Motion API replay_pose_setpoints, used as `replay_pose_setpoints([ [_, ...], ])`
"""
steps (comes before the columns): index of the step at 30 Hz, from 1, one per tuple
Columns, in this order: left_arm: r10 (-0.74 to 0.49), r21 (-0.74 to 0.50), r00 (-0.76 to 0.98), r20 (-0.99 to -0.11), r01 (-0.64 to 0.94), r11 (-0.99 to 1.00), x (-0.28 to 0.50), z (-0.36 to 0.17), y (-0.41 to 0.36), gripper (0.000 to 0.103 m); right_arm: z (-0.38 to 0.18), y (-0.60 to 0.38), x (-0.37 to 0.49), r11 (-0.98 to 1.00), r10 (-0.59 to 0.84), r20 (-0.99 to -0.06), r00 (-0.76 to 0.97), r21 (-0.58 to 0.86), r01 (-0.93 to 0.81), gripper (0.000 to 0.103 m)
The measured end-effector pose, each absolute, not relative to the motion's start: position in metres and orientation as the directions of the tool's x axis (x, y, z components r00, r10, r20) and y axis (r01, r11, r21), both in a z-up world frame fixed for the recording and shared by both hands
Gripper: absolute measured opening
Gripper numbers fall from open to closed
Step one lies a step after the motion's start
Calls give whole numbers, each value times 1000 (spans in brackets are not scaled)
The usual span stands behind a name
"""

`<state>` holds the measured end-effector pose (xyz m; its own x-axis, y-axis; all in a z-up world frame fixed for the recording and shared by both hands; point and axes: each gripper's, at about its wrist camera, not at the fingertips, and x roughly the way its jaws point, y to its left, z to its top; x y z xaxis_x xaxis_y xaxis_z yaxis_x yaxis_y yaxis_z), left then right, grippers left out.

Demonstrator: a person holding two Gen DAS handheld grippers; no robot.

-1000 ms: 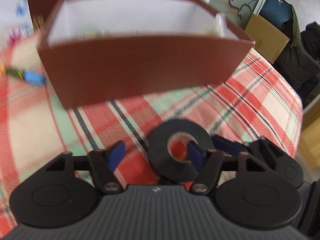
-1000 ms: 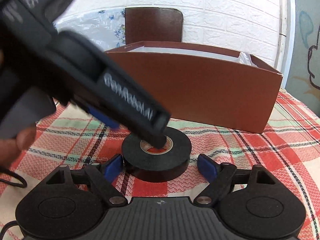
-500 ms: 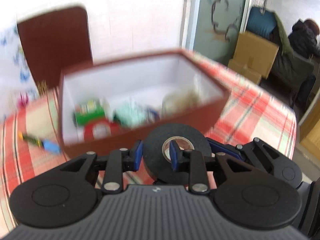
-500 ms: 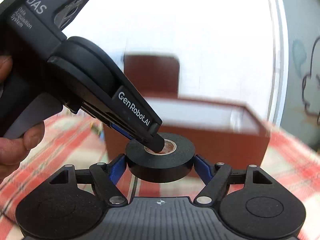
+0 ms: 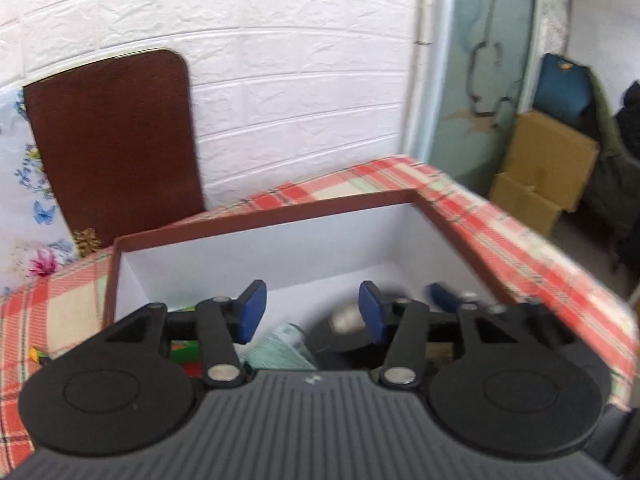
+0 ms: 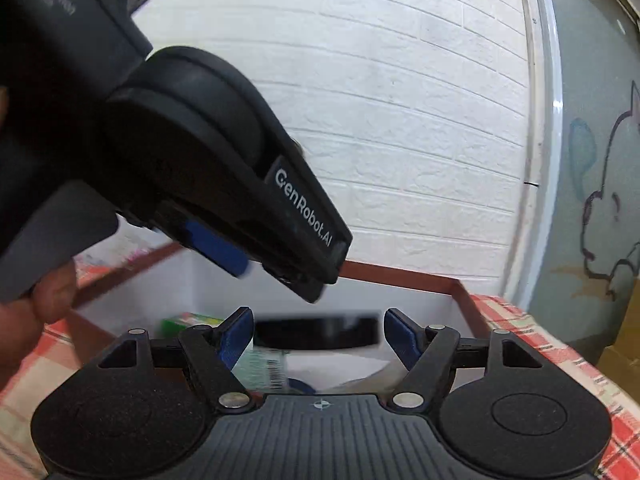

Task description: Organize objects

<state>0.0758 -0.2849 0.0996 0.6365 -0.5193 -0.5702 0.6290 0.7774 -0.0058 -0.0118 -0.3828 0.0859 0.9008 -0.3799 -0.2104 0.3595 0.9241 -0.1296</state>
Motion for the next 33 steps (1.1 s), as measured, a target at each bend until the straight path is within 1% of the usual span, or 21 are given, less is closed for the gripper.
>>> replay_pose_setpoints([
  [3, -503, -3, 645, -576, 613, 790, 76, 96, -282, 56, 85, -389, -22, 926, -377, -190, 906, -105, 364, 71],
  [6, -476, 32, 659, -583, 604, 796, 71, 92, -280, 57, 82, -380, -30, 925, -378, -184, 907, -105, 365, 71],
  [10, -446, 69, 664, -600, 598, 798, 62, 89, -277, 60, 81, -372, -45, 927, -375, -183, 909, -69, 369, 71],
  [19, -435, 89, 689, -580, 584, 807, 29, 95, -255, 66, 82, -359, -69, 931, -364, -181, 914, -30, 365, 72],
  [23, -425, 91, 697, -578, 572, 815, 17, 92, -245, 69, 78, -349, -75, 935, -350, -210, 913, -18, 355, 73],
  [26, -415, 82, 699, -583, 559, 825, 12, 87, -235, 70, 72, -344, -73, 939, -335, -247, 909, -7, 344, 73],
  [28, -406, 87, 710, -575, 547, 833, 7, 85, -228, 73, 66, -341, -73, 943, -320, -275, 907, 5, 334, 73],
  [33, -383, 64, 705, -596, 517, 854, 3, 75, -209, 73, 53, -326, -72, 954, -280, -345, 896, 7, 301, 73],
])
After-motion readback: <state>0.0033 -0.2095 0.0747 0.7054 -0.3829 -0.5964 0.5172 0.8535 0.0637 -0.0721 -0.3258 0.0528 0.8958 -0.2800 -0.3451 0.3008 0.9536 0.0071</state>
